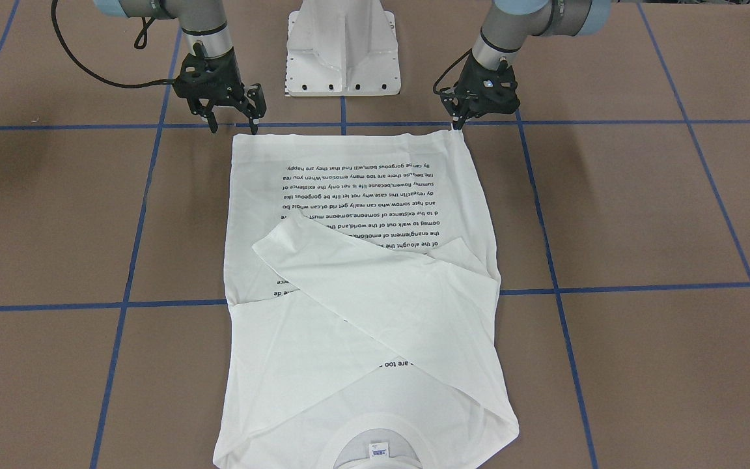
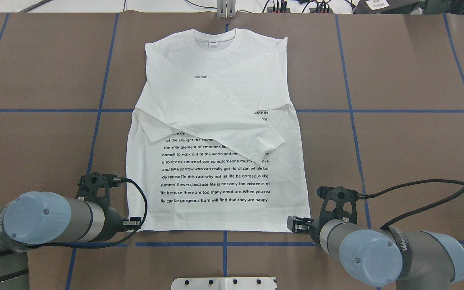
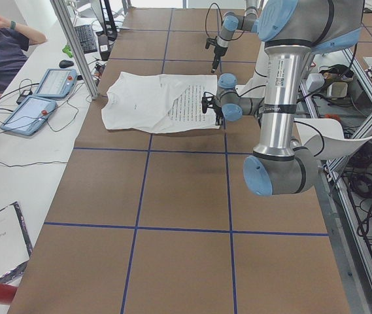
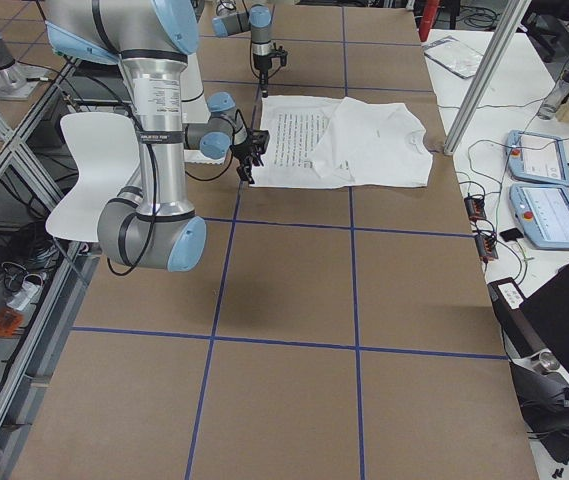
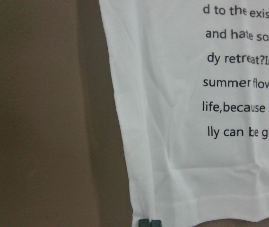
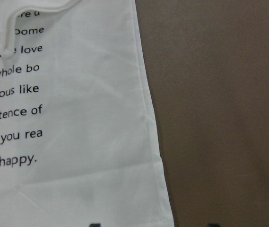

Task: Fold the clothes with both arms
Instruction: 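Lift the hem corners with both grippers and pull them upward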

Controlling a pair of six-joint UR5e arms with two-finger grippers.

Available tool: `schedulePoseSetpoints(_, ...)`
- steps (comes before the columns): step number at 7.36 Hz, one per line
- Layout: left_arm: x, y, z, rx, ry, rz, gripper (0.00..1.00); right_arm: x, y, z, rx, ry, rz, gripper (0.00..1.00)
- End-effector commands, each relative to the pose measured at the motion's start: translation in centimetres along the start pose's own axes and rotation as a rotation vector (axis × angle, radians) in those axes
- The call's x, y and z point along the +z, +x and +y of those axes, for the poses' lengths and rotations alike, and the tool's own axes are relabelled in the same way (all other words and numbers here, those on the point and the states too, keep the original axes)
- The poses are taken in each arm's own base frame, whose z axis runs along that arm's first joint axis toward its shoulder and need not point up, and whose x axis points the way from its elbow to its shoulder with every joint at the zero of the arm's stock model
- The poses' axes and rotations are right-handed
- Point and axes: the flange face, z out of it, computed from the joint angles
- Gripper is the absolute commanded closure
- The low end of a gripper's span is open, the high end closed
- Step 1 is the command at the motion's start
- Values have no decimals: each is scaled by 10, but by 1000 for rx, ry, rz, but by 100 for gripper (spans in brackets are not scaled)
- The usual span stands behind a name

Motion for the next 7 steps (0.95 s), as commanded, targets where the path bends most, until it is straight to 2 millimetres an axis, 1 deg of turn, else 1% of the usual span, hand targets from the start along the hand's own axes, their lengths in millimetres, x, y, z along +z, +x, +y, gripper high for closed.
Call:
schedulePoseSetpoints(1,-1,2,1,3,-2,5,100,12,0,12,2,5,16,27)
schedulePoseSetpoints(3,-1,4,0,5,-2,9,100,16,0,17,-5,2,24,38)
schedulePoseSetpoints(4,-2,4,0,6,-1,11,100,16,-1,18,-6,1,21,38)
schedulePoseSetpoints(6,-2,4,0,6,-1,11,100,25,2,21,-11,13,37,39)
schedulePoseSetpoints(7,-3,5,0,6,-1,14,100,24,-6,21,-11,12,27,43)
